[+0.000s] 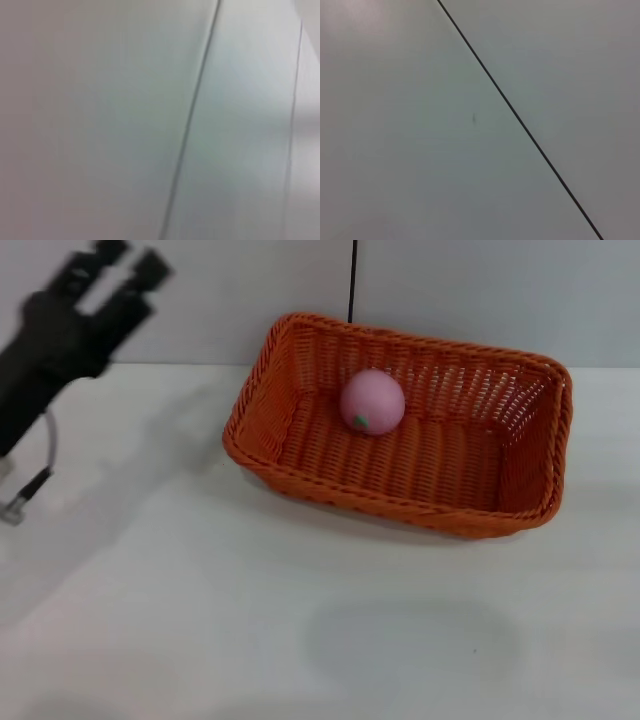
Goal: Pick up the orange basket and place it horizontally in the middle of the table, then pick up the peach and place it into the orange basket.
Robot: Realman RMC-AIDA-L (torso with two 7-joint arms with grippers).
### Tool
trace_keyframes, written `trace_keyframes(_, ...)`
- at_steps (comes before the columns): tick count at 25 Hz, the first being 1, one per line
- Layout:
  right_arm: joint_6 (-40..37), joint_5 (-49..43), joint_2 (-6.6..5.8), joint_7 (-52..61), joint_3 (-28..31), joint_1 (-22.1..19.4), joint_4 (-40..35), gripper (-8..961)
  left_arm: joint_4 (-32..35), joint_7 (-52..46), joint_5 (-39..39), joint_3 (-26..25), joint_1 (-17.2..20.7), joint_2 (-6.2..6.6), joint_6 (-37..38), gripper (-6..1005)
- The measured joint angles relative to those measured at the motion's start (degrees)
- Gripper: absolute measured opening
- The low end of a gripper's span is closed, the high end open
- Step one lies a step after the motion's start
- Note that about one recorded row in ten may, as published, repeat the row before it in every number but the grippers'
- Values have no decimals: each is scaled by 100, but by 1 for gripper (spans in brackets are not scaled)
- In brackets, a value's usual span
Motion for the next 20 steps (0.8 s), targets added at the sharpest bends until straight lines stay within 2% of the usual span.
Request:
trace_keyframes(1, 0, 7, -1, 0, 0, 7, 0, 540, 325, 363, -447, 0, 85, 1, -256, 737)
trace_keyframes(3, 0, 9, -1, 0, 4, 10, 0, 540, 464, 496, -652, 0, 120, 3, -330, 736)
trace_keyframes(6, -1, 29, 10, 0, 15, 17, 0, 540, 997, 852, -1523, 0, 262, 1, -382, 734)
trace_keyframes(14, -10, 55, 15, 36, 99, -57, 0, 540, 1272, 866, -2451, -7, 490, 19, -392, 727)
trace_keyframes(20, -22, 56, 15, 70, 204, -128, 0, 540, 1291, 836, -2605, -8, 553, 27, -411, 725)
